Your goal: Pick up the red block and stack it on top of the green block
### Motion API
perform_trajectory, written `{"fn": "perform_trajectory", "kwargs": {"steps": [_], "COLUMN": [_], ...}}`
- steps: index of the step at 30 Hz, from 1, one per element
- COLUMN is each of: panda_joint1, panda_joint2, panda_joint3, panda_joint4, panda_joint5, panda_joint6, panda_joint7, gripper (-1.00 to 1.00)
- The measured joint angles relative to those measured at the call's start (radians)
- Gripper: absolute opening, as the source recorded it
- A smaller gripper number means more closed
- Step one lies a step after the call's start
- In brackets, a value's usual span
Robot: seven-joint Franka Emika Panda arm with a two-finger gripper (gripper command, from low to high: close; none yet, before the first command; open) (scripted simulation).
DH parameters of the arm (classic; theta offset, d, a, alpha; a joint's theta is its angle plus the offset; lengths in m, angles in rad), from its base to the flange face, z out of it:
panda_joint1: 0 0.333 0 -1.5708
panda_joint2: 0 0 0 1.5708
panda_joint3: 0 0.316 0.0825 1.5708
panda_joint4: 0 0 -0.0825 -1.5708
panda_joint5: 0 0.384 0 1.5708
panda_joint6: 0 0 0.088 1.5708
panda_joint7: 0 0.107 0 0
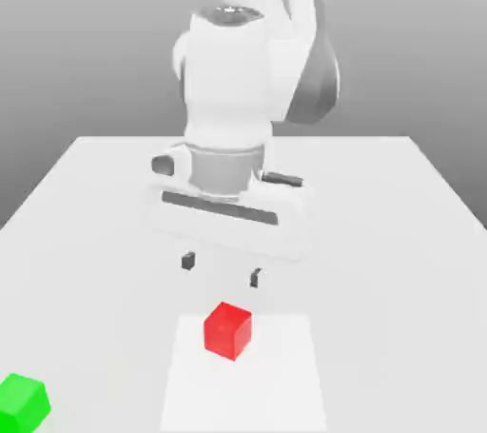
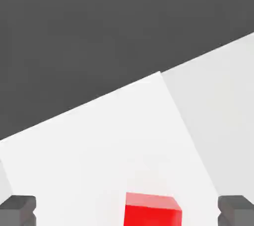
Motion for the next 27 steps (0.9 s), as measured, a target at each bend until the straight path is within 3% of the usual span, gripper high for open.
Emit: {"fn": "perform_trajectory", "kwargs": {"steps": [6, 7, 14, 21, 27], "panda_joint1": [0.021, 0.034, 0.036, 0.025, -0.036], "panda_joint2": [0.216, 0.252, 0.26, 0.04, 0.101], "panda_joint3": [-0.038, -0.053, -0.056, -0.025, -0.103], "panda_joint4": [0.013, 0.017, 0.018, -0.013, 0.167], "panda_joint5": [-0.057, -0.068, -0.074, 0.002, 0.07], "panda_joint6": [0.18, 0.211, 0.219, 0.03, -0.086], "panda_joint7": [0.056, 0.063, 0.068, 0.013, 0.038], "gripper": [0.0, -1.0, -1.0, -1.0, -1.0]}}
